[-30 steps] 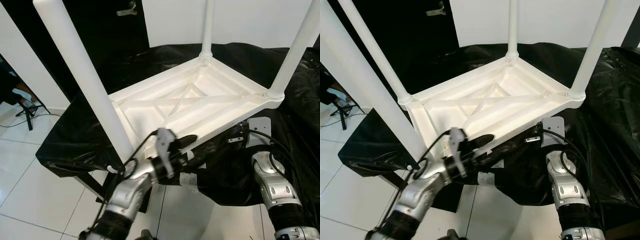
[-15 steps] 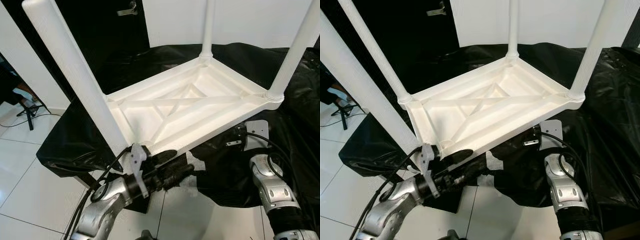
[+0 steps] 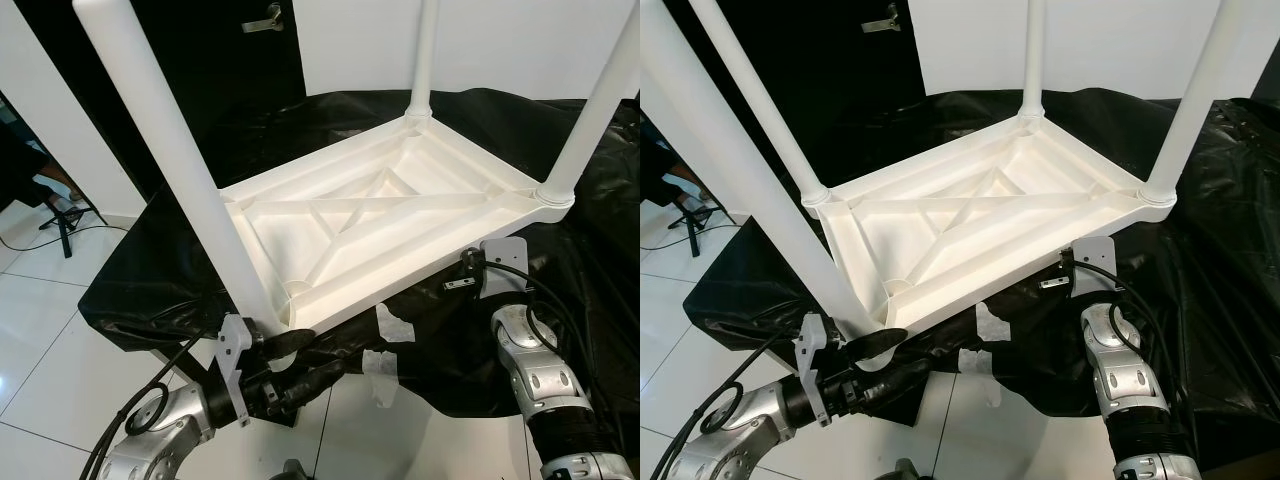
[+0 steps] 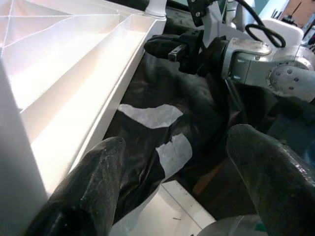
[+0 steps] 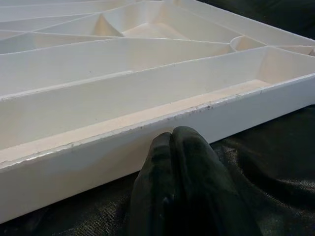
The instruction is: Building children table
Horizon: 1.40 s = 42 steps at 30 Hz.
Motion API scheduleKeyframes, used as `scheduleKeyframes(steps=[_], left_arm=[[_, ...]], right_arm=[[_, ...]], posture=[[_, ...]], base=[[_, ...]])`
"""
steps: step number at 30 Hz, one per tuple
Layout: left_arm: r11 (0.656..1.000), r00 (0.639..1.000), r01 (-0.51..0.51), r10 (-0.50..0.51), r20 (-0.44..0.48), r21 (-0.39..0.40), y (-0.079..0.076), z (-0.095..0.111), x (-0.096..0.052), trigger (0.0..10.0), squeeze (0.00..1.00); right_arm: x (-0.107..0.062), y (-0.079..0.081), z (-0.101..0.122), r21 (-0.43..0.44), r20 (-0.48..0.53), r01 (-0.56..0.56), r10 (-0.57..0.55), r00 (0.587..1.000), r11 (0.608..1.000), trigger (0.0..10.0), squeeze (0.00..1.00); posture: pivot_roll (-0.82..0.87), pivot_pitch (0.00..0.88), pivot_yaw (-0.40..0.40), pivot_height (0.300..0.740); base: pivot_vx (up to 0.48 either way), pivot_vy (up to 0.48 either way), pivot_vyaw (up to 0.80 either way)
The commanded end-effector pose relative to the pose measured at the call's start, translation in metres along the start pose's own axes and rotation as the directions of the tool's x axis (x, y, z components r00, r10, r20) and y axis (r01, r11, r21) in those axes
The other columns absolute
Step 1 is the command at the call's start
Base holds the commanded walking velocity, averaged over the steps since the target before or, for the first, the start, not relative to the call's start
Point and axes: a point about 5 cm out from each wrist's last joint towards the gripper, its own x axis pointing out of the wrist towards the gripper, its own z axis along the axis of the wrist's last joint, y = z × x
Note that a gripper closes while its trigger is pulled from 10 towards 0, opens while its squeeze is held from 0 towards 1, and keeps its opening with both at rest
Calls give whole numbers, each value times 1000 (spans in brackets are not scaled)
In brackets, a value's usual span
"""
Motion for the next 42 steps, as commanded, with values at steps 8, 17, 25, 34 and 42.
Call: scheduleKeyframes(steps=[8, 17, 25, 34, 42], left_arm=[[995, 980, -98, 97, -174, 7, 7, 2, -54, 10000, 0], [980, 968, -187, 196, -156, 73, 15, 8, -68, 10000, 0], [955, 964, -263, 265, 3, 138, 35, 28, -55, 10000, 0], [979, 985, -162, 153, 75, 128, 39, 36, -18, 10000, 0], [989, 988, -97, 82, 129, 116, 40, 39, 27, 0, 0]], right_arm=[[1, 7, -4, 4, -18, -35, 35, 999, 999, 10000, 0], [5, 15, -2, 5, -14, -67, 67, 998, 998, 10000, 0], [7, 19, -1, 5, -11, -82, 82, 997, 997, 10000, 0], [4, 14, -4, 1, -19, -63, 63, 998, 998, 10000, 0], [1, 12, -6, 7, -27, -38, 38, 999, 999, 10000, 0]], posture=[[235, 0, 63, 740], [256, 0, 53, 740], [235, 0, 57, 740], [203, 0, 66, 740], [183, 0, 75, 740]], base=[[0, 0, 0], [0, 0, 0], [0, 0, 0], [0, 0, 0], [0, 0, 0]])
